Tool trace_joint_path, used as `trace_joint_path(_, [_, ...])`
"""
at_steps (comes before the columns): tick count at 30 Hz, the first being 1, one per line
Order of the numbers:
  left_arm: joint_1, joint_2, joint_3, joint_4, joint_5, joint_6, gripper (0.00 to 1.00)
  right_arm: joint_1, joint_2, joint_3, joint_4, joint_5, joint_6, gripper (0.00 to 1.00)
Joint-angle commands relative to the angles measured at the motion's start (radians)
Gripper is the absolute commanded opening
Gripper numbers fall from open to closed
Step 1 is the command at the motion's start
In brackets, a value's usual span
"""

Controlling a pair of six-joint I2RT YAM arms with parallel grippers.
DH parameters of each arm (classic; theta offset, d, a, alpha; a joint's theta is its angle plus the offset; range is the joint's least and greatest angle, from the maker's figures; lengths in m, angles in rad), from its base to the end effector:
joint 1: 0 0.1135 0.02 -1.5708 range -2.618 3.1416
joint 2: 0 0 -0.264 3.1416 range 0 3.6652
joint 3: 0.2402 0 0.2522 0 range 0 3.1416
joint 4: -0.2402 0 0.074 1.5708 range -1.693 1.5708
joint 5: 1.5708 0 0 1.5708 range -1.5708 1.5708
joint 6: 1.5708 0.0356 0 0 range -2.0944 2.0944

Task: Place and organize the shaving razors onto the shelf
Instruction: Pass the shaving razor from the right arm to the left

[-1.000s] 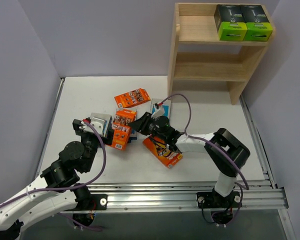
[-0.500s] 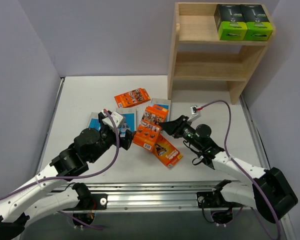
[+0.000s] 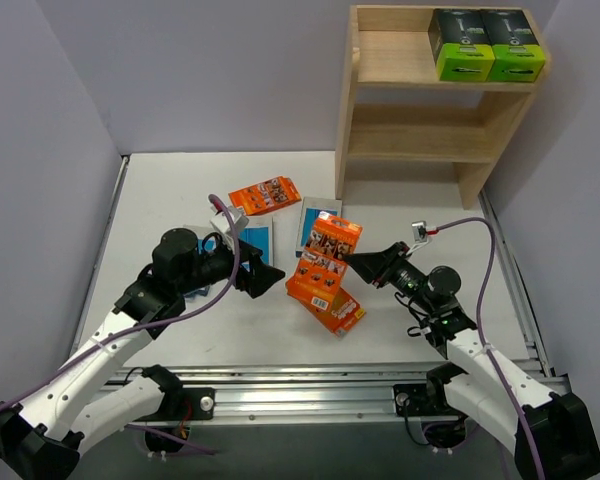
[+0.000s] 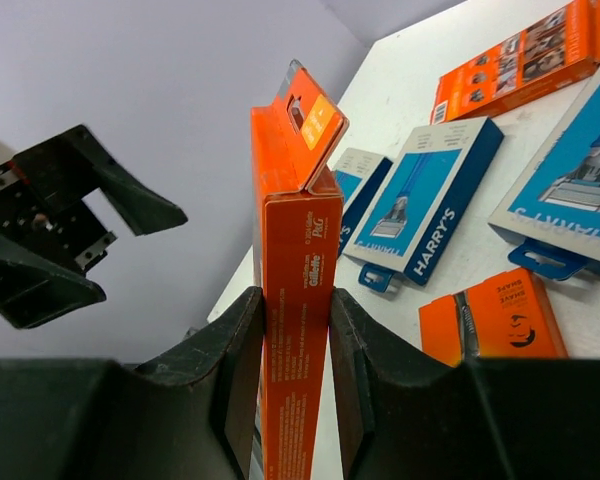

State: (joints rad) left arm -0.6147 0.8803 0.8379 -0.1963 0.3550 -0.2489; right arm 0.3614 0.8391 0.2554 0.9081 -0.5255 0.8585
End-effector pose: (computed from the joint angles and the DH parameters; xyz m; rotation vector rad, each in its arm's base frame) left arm 0.1591 -0.1275 0.3412 0.6014 1.7969 -0.9228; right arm 0.1624 0.0805 0.2584 -0.1553 1.4124 1.3540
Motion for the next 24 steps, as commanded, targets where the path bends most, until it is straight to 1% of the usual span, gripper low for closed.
trace_joint_path(1, [0.018,0.043,0.001,0.119,0.205,-0.046,0.94,-0.016,-0.012,-0.011,0.179,-0.114,0.051,0.0])
trace_joint_path(4, [0.02,0.071,0.01,0.12,0.222,-0.035,0.94,-0.024,0.005,-0.024,0.279,-0.16,0.101,0.0])
trace_joint_path(5, [0.02,0.075,0.013,0.118,0.223,-0.03,0.94,-0.024,0.008,-0.033,0.335,-0.178,0.118,0.0])
trace_joint_path(8, [0.02,0.089,0.023,0.104,0.207,-0.013,0.94,-0.029,0.011,-0.042,0.42,-0.208,0.163,0.0])
trace_joint_path(12, [0.02,0.101,0.035,0.057,0.162,0.017,0.94,-0.03,0.011,-0.045,0.463,-0.228,0.188,0.0])
trace_joint_path(15, [0.02,0.101,0.024,0.063,0.16,0.016,0.94,-0.03,0.021,-0.054,0.52,-0.234,0.215,0.0])
trace_joint_path(16, [0.02,0.101,0.021,0.078,0.171,-0.002,0.94,-0.03,0.028,-0.061,0.541,-0.232,0.224,0.0])
trace_joint_path(20, [0.02,0.095,-0.005,0.178,0.289,-0.081,0.94,-0.029,0.08,-0.077,0.665,-0.238,0.272,0.0])
trace_joint_path(21, [0.02,0.095,-0.02,0.225,0.308,-0.099,0.94,-0.03,0.089,-0.08,0.684,-0.238,0.287,0.0])
trace_joint_path(24, [0.018,0.103,-0.062,0.377,0.363,-0.22,0.94,-0.03,0.117,-0.081,0.759,-0.235,0.324,0.0])
